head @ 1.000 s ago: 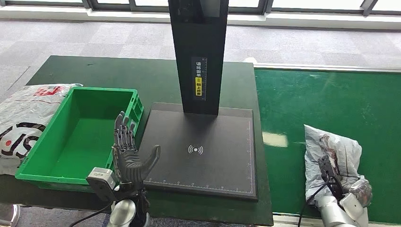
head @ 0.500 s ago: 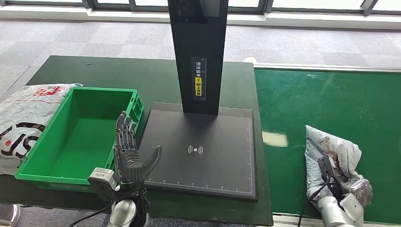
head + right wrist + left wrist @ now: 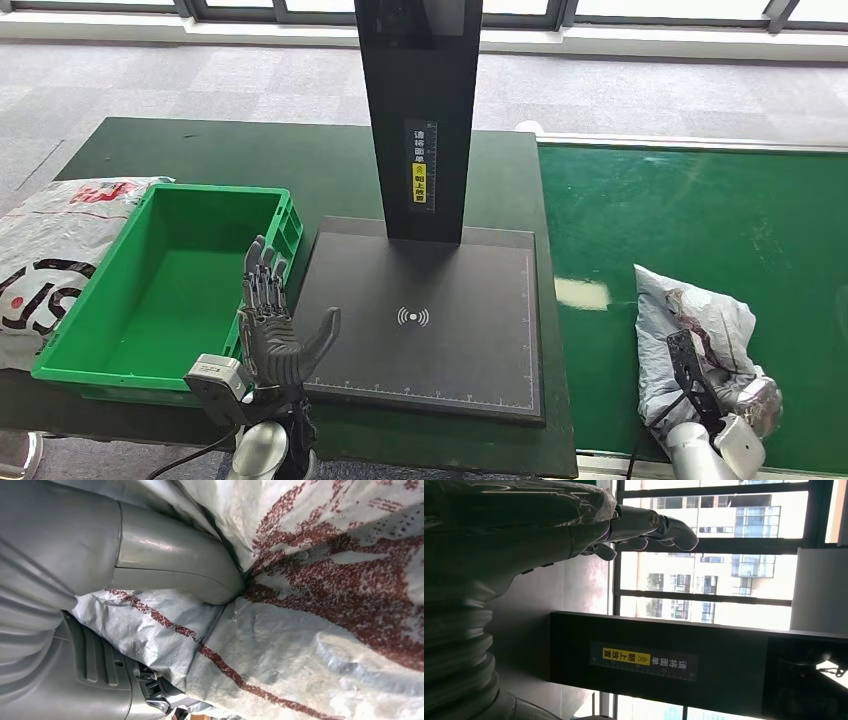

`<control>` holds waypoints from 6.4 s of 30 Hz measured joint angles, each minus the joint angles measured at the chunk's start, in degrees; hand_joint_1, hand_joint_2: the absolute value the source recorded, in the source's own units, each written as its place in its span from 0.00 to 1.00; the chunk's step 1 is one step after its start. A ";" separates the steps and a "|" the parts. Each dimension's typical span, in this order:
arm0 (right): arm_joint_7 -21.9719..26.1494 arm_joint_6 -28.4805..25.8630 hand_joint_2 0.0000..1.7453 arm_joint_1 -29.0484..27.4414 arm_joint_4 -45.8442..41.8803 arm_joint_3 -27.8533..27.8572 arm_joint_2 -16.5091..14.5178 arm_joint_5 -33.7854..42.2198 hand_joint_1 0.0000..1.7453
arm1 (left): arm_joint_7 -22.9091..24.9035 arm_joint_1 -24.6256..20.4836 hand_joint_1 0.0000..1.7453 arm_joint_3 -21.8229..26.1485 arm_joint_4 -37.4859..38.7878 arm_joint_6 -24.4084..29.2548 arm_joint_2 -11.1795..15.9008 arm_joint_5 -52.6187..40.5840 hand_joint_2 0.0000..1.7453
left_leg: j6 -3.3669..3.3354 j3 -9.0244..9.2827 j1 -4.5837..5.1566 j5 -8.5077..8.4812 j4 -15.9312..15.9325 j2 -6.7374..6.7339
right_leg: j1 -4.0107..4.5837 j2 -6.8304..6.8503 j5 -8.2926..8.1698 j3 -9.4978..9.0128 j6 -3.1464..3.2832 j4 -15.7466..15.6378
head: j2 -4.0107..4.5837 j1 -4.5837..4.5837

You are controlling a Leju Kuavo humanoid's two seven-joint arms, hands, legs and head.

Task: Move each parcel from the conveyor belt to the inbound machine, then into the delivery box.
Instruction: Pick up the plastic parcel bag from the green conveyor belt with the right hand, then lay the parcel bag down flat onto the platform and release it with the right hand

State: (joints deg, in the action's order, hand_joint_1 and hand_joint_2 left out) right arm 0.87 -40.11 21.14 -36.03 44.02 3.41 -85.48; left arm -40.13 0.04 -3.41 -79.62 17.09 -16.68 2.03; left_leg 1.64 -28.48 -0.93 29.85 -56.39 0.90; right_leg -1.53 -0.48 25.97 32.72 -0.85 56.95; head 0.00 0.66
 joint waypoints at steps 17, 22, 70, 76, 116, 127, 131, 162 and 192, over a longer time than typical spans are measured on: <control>14.61 -0.02 1.00 -9.44 -37.02 -7.64 -14.71 3.05 1.00 | 0.00 0.01 0.00 0.00 0.02 0.31 -0.01 -0.13 1.00 | 0.01 -0.08 -0.01 -0.01 0.02 0.05 | 0.00 0.05 0.03 0.09 0.02 0.04 | 0.00 0.00; 15.22 -0.02 1.00 -10.85 -44.68 -10.32 -17.22 2.88 1.00 | 0.00 0.01 0.00 0.00 0.02 0.41 -0.01 -0.10 1.00 | 0.01 -0.09 0.01 -0.01 0.01 0.05 | -0.02 0.05 0.03 0.08 0.02 0.03 | 0.00 0.00; -5.47 0.09 1.00 -2.55 -41.08 -50.33 -7.80 -4.66 1.00 | 0.00 -0.28 0.00 0.00 2.43 -0.84 -0.07 -0.72 1.00 | 0.08 0.27 0.01 -0.09 0.01 0.04 | -0.01 0.03 0.01 0.26 0.02 0.06 | 0.00 0.00; -5.79 0.09 1.00 -2.79 -41.08 -51.82 -7.16 -4.66 1.00 | 0.00 -0.33 0.00 0.00 2.74 -0.92 -0.07 -0.73 1.00 | 0.08 0.28 0.01 -0.09 0.01 0.04 | -0.01 0.03 0.01 0.26 0.02 0.06 | 0.00 0.00; 8.01 0.09 1.00 -2.30 -37.05 -58.70 -11.95 -0.05 1.00 | 0.00 -0.48 0.00 0.00 4.17 -0.80 -0.07 -0.81 1.00 | 0.09 0.28 0.00 -0.09 0.00 0.01 | 0.00 -0.01 0.00 0.26 0.02 0.06 | 0.00 0.00; 11.90 0.09 1.00 -1.94 -33.93 -58.64 -15.08 0.44 1.00 | 0.00 -0.47 0.00 0.00 4.12 0.18 -0.07 -0.81 1.00 | 0.09 0.27 -0.01 -0.09 0.01 -0.01 | 0.01 -0.02 0.00 0.27 0.02 0.07 | 0.00 0.00; 12.21 0.09 1.00 -1.84 -32.75 -58.64 -16.28 0.35 1.00 | 0.00 -0.47 0.00 0.00 4.09 0.31 -0.07 -0.81 1.00 | 0.09 0.27 -0.01 -0.10 0.01 -0.01 | 0.01 -0.02 0.00 0.27 0.02 0.07 | 0.00 0.00; 16.55 0.05 0.75 0.19 -22.11 -61.58 -20.13 4.53 0.00 | 0.00 -0.50 0.00 0.00 4.11 0.72 -0.06 -0.95 1.00 | 0.09 0.28 -0.01 -0.10 0.00 -0.01 | 0.02 -0.02 0.00 0.28 0.03 0.06 | 0.00 0.00; 35.66 -0.05 1.00 -7.21 -44.79 -55.83 -22.00 17.85 0.00 | 0.00 -0.40 0.00 0.01 3.72 2.74 -0.04 -1.31 1.00 | 0.09 0.30 0.01 -0.09 -0.01 -0.03 | 0.01 -0.04 0.00 0.30 0.02 0.04 | 0.00 0.01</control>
State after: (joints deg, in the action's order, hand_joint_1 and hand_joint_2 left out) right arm 36.54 -40.16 13.94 -80.82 -11.81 -18.58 -67.63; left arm -40.13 -0.37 -3.40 -75.91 19.83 -16.72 0.73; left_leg 1.73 -28.18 -0.92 29.76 -56.40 0.88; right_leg -1.53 -0.52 25.97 33.02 -0.83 56.99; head 0.00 0.67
